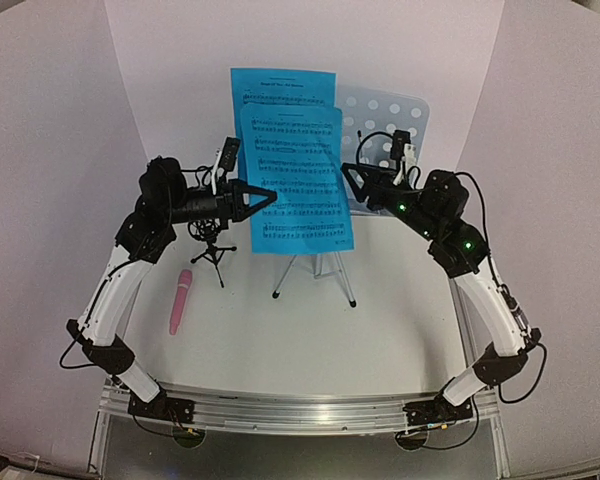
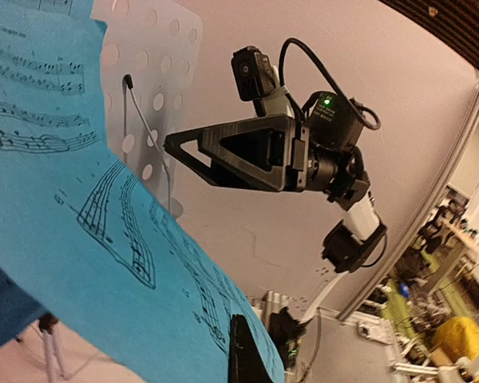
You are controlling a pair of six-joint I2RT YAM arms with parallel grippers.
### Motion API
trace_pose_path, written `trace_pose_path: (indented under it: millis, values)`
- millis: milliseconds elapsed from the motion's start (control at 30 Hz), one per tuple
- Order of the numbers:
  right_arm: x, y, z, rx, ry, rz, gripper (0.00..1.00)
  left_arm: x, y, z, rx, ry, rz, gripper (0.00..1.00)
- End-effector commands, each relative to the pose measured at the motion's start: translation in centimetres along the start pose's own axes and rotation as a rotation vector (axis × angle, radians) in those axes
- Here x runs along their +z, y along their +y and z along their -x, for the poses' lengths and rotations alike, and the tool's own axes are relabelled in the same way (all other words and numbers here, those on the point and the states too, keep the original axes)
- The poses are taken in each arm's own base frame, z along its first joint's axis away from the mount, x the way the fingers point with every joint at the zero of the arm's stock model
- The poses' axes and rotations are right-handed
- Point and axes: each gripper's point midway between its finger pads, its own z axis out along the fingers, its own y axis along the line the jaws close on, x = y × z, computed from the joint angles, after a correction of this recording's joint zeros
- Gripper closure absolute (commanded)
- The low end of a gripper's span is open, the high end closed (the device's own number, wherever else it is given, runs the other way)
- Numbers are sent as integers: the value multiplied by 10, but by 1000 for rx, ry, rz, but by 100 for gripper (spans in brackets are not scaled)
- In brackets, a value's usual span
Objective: Set up the instrument practice props
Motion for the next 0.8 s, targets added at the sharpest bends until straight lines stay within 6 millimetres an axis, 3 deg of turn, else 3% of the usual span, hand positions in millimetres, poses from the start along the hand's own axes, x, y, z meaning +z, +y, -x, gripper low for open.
trace_pose_path:
  millis: [0, 167, 333, 767]
  values:
    - [-35, 10, 33, -41, -92, -9, 38, -1, 14, 3, 268, 24, 92, 100]
    - [-46, -9, 33, -98, -116, -116, 37, -2, 23, -10, 363, 76, 126, 100]
    - [-44, -40, 29, -222, -129, -278, 40, -5, 24, -13, 411, 97, 138, 100]
    - [-8, -45, 12, -315, -67, -269, 45, -5, 24, -10, 442, 94, 144, 100]
